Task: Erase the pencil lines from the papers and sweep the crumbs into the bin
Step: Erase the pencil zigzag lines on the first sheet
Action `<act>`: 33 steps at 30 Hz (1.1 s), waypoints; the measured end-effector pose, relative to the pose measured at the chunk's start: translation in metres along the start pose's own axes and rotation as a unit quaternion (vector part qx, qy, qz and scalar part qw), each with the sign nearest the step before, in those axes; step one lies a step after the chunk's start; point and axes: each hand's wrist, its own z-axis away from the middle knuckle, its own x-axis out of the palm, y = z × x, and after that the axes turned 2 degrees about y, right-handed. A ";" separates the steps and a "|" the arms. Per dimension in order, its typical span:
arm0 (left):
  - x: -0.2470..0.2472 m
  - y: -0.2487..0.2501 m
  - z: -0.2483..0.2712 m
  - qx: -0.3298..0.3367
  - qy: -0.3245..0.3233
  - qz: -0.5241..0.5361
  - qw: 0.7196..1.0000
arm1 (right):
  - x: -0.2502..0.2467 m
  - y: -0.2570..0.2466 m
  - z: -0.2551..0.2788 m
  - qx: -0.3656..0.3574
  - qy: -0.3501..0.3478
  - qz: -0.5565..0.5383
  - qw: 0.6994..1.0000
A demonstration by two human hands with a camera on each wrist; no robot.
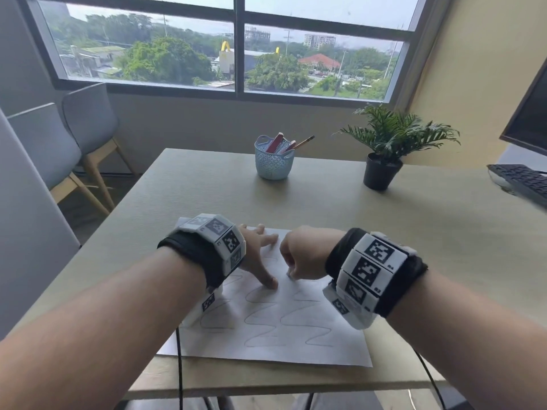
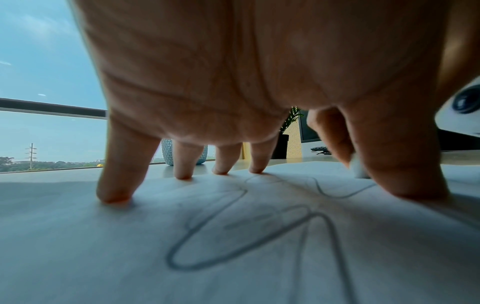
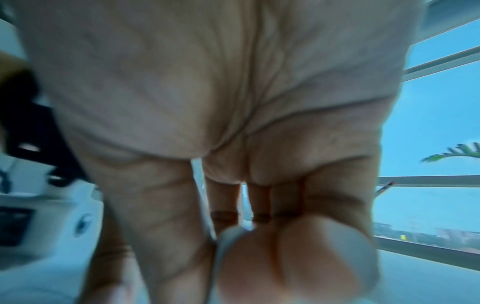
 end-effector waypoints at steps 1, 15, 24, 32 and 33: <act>0.000 0.000 0.000 0.001 0.001 0.000 1.000 | 0.001 -0.002 0.003 -0.013 -0.007 -0.005 1.000; 0.001 -0.001 -0.001 0.003 0.003 0.002 1.000 | 0.002 0.003 0.011 -0.027 -0.019 -0.063 0.997; 0.001 -0.002 -0.002 0.003 0.003 0.002 1.000 | -0.003 -0.001 0.013 -0.034 -0.010 0.027 0.999; 0.000 -0.001 0.000 -0.001 -0.006 0.006 1.000 | -0.012 0.005 0.006 -0.004 -0.017 0.006 1.000; 0.000 -0.001 0.000 -0.001 -0.005 0.006 1.000 | -0.011 0.004 0.006 -0.009 -0.017 0.017 1.000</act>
